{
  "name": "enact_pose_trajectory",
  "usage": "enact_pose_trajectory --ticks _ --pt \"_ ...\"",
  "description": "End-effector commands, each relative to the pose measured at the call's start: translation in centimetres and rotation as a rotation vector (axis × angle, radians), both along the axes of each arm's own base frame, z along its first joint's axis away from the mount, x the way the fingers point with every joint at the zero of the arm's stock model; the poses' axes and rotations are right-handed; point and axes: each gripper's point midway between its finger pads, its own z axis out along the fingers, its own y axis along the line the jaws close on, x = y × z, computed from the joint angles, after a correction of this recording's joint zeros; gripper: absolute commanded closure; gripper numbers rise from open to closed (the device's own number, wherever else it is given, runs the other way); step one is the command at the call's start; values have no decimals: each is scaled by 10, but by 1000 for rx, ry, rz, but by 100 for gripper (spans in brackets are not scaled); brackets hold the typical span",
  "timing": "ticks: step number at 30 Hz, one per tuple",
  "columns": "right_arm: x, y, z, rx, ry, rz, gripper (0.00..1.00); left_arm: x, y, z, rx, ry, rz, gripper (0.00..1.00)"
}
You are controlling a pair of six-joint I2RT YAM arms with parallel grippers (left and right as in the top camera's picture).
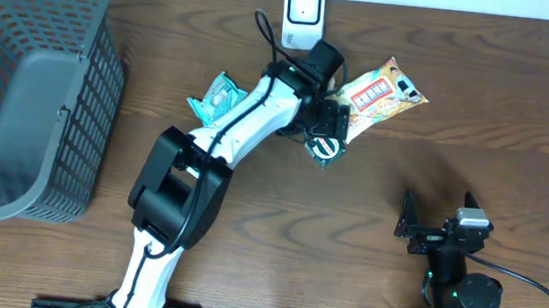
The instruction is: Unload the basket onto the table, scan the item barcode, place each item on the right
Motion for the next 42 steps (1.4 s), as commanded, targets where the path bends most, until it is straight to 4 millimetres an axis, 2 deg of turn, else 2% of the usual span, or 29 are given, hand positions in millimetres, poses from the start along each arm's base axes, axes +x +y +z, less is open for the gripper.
enact_pose_trajectory --ticks 1,6,10,14,20,25,31,35,42 --pt "0 -3 -1 9 4 -12 1 17 17 62 -54 -113 50 2" --pt "0 -3 -1 9 3 -12 1 18 50 133 -107 -219 102 2" --pt "0 -3 -1 10 4 -12 1 5 82 182 -121 -292 123 2" --pt "0 -3 -1 9 4 -12 1 -15 119 208 -50 -354 57 2" --pt "0 -3 -1 10 4 -12 1 -37 192 205 206 -321 175 2" --pt "0 -3 -1 9 3 -12 1 -39 224 197 329 -295 236 2" --pt "0 -3 -1 9 4 -12 1 -35 261 195 411 -285 396 2" --pt "0 -3 -1 10 4 -12 1 -42 278 188 438 -238 430 2" --pt "0 -3 -1 9 4 -12 1 -42 281 187 441 -234 434 2"
